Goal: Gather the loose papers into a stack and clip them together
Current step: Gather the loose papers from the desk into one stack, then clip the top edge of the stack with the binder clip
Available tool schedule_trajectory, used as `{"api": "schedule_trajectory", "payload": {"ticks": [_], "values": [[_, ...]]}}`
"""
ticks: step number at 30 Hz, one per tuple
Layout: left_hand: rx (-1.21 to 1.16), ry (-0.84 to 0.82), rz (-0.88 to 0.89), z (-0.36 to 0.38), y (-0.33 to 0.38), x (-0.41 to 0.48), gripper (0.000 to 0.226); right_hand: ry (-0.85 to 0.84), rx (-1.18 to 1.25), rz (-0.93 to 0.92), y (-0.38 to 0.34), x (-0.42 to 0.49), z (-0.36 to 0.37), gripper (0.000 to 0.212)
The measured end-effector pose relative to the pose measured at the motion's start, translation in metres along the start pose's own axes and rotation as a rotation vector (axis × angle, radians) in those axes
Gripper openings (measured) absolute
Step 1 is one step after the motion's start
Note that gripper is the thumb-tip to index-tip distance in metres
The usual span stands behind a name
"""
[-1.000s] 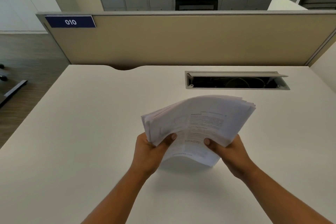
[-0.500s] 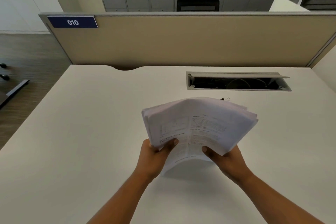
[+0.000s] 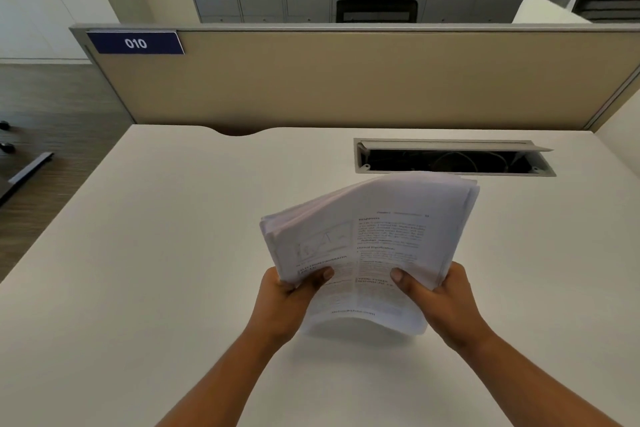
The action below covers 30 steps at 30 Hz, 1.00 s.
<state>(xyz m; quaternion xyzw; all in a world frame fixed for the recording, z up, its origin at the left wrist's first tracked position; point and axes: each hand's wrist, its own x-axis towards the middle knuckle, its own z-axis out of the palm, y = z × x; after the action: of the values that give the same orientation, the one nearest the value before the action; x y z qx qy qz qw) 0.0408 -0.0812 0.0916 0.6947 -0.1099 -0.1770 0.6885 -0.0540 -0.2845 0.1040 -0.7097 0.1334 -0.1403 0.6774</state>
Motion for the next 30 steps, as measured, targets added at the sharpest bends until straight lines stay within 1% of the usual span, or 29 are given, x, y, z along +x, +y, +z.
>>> {"api": "schedule_trajectory", "payload": {"ticks": [6, 9, 11, 13, 17, 19, 21, 23, 24, 27, 28, 30], "values": [[0.032, 0.052, 0.012, 0.001, 0.000, -0.004, 0.027, 0.015, 0.032, -0.016, -0.002, 0.001, -0.003, 0.030], [0.045, 0.090, 0.118, -0.002, 0.012, -0.007, 0.026, 0.014, 0.085, -0.025, -0.008, 0.003, -0.004, 0.030], [0.022, 0.122, 0.181, -0.004, 0.021, -0.007, 0.020, 0.007, 0.111, -0.037, -0.012, 0.004, -0.006, 0.029], [0.008, 0.107, 0.192, -0.005, 0.026, -0.007, 0.018, -0.011, 0.136, -0.051, -0.014, 0.005, -0.007, 0.026], [0.042, 0.057, 0.135, -0.001, 0.025, -0.006, 0.020, -0.056, 0.127, -0.022, -0.008, 0.003, -0.004, 0.037], [0.051, 0.068, 0.092, 0.000, 0.022, -0.005, 0.018, -0.072, 0.099, -0.004, -0.003, 0.001, -0.002, 0.038], [0.072, 0.074, 0.047, 0.000, 0.021, -0.003, 0.018, -0.054, 0.072, 0.004, 0.001, -0.001, -0.003, 0.033], [0.067, 0.055, 0.019, -0.002, 0.021, -0.003, 0.009, -0.024, 0.027, 0.020, 0.000, -0.002, -0.006, 0.027], [0.049, 0.044, 0.005, -0.002, 0.024, -0.002, 0.007, -0.022, -0.018, 0.026, -0.002, -0.002, -0.008, 0.025], [0.008, -0.017, -0.085, -0.005, 0.024, 0.004, 0.028, -0.053, -0.174, 0.073, -0.004, 0.001, -0.014, 0.018], [0.013, -0.041, -0.122, -0.005, 0.023, 0.007, 0.028, -0.059, -0.181, 0.101, -0.003, 0.003, -0.016, 0.015], [0.031, -0.064, -0.167, -0.005, 0.015, 0.015, 0.024, -0.065, -0.147, 0.169, 0.005, 0.007, -0.017, 0.014]]}}
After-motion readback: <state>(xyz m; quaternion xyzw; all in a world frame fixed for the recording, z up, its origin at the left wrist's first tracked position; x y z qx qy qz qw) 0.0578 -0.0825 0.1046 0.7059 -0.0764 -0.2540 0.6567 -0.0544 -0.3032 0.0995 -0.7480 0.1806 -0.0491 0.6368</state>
